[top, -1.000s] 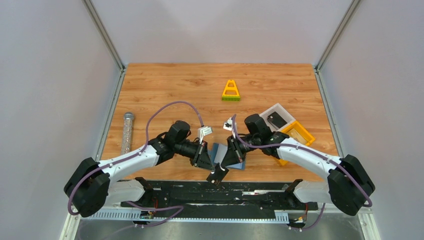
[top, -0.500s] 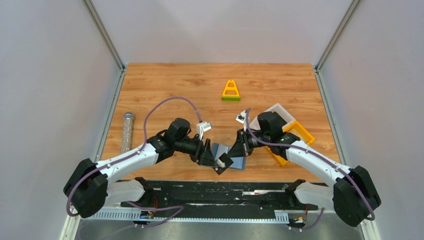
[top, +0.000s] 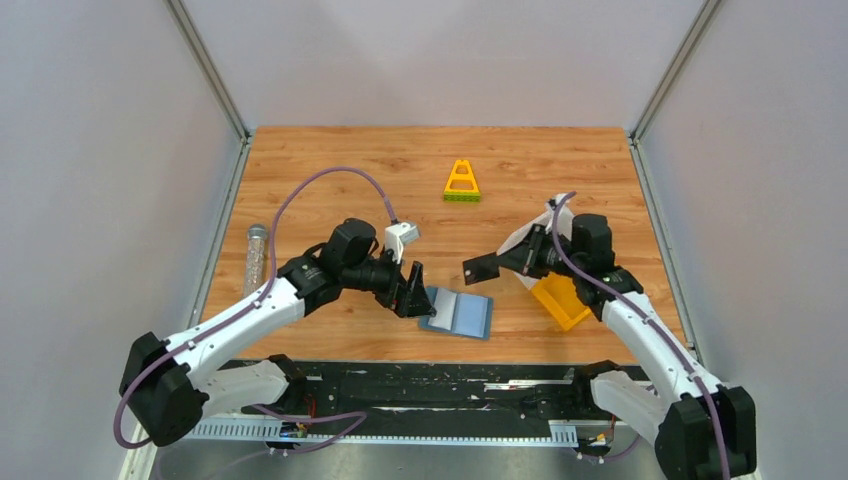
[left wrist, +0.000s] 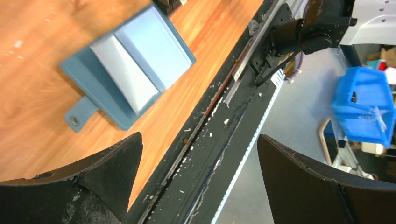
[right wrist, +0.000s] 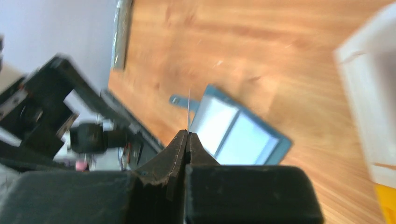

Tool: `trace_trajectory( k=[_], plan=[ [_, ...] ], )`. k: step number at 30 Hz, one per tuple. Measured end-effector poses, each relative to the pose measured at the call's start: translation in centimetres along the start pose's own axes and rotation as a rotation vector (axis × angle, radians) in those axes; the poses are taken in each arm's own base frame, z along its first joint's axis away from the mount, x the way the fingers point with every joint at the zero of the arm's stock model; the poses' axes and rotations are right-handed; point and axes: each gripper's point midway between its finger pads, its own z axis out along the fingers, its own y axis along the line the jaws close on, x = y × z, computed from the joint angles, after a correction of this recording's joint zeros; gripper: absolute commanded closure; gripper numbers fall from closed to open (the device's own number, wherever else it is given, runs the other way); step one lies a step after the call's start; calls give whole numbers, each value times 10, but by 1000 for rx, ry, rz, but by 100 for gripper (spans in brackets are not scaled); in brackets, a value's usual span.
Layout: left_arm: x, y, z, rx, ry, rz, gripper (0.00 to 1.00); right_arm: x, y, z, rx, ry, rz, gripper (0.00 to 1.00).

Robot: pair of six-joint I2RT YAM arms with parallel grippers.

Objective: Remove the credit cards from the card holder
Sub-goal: Place the credit card in the storage box.

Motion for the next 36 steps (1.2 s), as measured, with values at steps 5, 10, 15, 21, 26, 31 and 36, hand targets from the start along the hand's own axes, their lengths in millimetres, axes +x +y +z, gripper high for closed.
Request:
trace_trajectory(
  k=[5,10,15,21,26,31,36],
  plan=[
    [-22,-2,-20,-88,-40,94,0,-45,-34,-24,182,-217,96,100],
    [-30,1,-34,-157,-42,150,0,-81,-62,-53,378,-413,155,100],
    [-21,9,-41,-206,-3,175,0,-105,-88,-77,534,-544,194,100],
    [-17,8,-49,-219,0,198,0,-114,-119,-93,678,-622,246,100],
    [-17,6,-53,-217,-7,204,0,-118,-131,-97,723,-657,285,100],
    [-17,5,-57,-218,-21,211,0,-119,-144,-88,734,-663,324,100],
    [-18,3,-60,-220,-38,219,0,-112,-158,-79,738,-667,378,100]
  ],
)
